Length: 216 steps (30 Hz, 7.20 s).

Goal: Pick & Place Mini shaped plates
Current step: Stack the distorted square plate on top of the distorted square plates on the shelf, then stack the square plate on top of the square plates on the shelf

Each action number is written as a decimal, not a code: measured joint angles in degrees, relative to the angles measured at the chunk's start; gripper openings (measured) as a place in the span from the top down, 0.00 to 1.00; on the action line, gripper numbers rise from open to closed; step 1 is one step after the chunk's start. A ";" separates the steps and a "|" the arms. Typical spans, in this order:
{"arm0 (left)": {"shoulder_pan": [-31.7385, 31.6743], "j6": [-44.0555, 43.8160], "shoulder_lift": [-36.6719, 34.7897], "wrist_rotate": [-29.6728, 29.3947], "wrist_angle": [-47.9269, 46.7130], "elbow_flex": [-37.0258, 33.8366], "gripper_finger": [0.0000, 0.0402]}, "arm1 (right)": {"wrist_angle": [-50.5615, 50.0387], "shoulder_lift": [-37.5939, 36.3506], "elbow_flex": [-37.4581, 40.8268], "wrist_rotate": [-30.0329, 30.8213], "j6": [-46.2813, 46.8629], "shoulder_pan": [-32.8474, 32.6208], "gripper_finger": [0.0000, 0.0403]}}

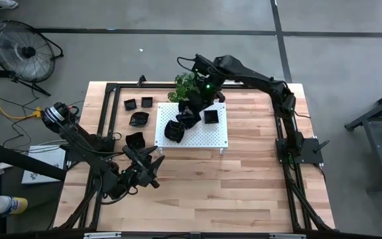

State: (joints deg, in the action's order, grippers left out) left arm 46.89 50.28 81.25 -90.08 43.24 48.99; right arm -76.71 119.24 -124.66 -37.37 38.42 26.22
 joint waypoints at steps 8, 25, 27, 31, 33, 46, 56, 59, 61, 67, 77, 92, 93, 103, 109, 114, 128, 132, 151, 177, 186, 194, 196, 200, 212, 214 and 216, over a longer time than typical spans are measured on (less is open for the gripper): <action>-0.02 -3.51 -0.12 0.02 0.27 0.00 0.45 | 0.00 0.13 0.00 1.66 2.71 0.11 1.00; -0.02 -4.34 -0.13 0.06 0.23 0.00 0.45 | -0.18 0.24 0.02 -2.53 4.25 -0.98 0.96; -0.02 -5.20 -0.12 0.07 0.25 0.00 0.45 | 0.35 0.24 0.02 -1.35 6.80 -0.75 0.97; -0.02 -7.18 -0.13 0.09 0.26 0.00 0.45 | 1.27 0.26 0.02 2.59 9.87 -0.94 0.99; -0.02 -7.30 -0.13 0.09 0.27 0.00 0.45 | 1.31 0.28 0.02 4.62 10.48 -1.78 0.99; -0.02 -7.26 -0.13 0.09 0.09 0.00 0.45 | -1.15 0.46 0.78 5.29 12.57 -3.50 0.99; -0.02 -7.28 -0.15 0.09 0.09 0.00 0.45 | 2.71 0.61 5.97 3.24 11.64 -3.34 0.99; -0.02 -7.28 -0.15 0.09 0.09 0.00 0.45 | 3.53 0.61 6.08 1.18 11.10 -3.28 0.99; -0.02 -7.28 -0.15 0.09 0.07 0.00 0.45 | 4.11 0.54 6.08 -1.03 11.05 -3.09 0.98; -0.02 -7.24 -0.15 0.09 0.07 0.00 0.45 | 4.76 0.46 6.05 -5.32 10.01 -2.55 0.93; -0.02 -7.10 -0.15 0.09 0.07 0.00 0.45 | 2.36 0.14 6.03 -0.51 7.08 -0.81 0.92; -0.02 -7.11 -0.15 0.09 -0.31 0.00 0.45 | -0.54 -8.86 6.01 6.03 -2.43 0.55 0.92; -0.03 -7.10 -0.15 0.07 -0.29 0.00 0.45 | -1.40 -9.85 6.01 8.94 -5.03 0.52 0.92; -8.86 -2.16 -4.94 2.61 -0.34 -0.02 0.45 | -5.20 -19.78 6.01 45.98 -22.81 -2.71 0.93; -17.26 2.25 -10.85 7.49 -2.81 -0.02 0.45 | 1.43 -26.59 12.62 52.70 -33.22 -2.97 0.93; -26.72 -1.47 -17.66 17.20 -14.65 0.00 0.45 | 19.86 -35.97 32.10 46.94 -42.34 -2.48 0.93; -66.29 -35.29 -29.43 54.40 -70.16 9.27 0.45 | 56.80 -54.84 67.44 42.44 -48.98 -1.47 0.93; -75.88 -37.83 -27.53 59.97 -76.18 11.52 0.45 | 59.24 -57.69 70.41 44.60 -49.02 -1.53 0.93; -107.88 -37.22 -9.84 92.59 -88.92 11.56 0.45 | 61.55 -63.01 72.65 47.32 -55.44 -1.48 0.93; -106.85 -44.90 7.29 83.06 -92.27 11.70 0.45 | 61.09 -62.99 72.65 38.53 -52.57 -1.51 0.95; -103.87 -50.05 10.60 81.30 -92.94 11.69 0.45 | 61.09 -62.97 72.65 37.04 -52.34 -1.51 0.95; -100.87 -56.61 10.64 77.21 -93.16 11.68 0.45 | 61.09 -62.97 72.65 36.91 -50.96 -1.51 0.95; -99.95 -58.11 10.64 76.27 -93.15 11.67 0.45 | 61.07 -62.97 72.65 36.90 -50.41 -1.51 0.95; -98.79 -61.93 10.64 73.68 -93.62 11.67 0.45 | 60.04 -62.96 72.65 36.53 -50.30 -1.51 0.96; -98.99 -69.80 10.64 74.79 -88.11 6.13 0.45 | 59.53 -62.95 72.65 33.18 -50.78 -1.51 0.95; -98.99 -70.08 10.64 74.77 -87.70 6.12 0.45 | 59.24 -62.95 72.65 32.56 -50.83 -1.51 0.96; -99.01 -70.15 10.64 74.61 -87.77 6.11 0.45 | 58.65 -62.95 72.65 32.38 -50.74 -1.51 0.96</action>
State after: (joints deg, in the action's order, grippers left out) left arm -52.12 -19.87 91.90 -15.48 -44.52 55.10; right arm -18.06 56.29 -52.01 -4.99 -12.32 24.71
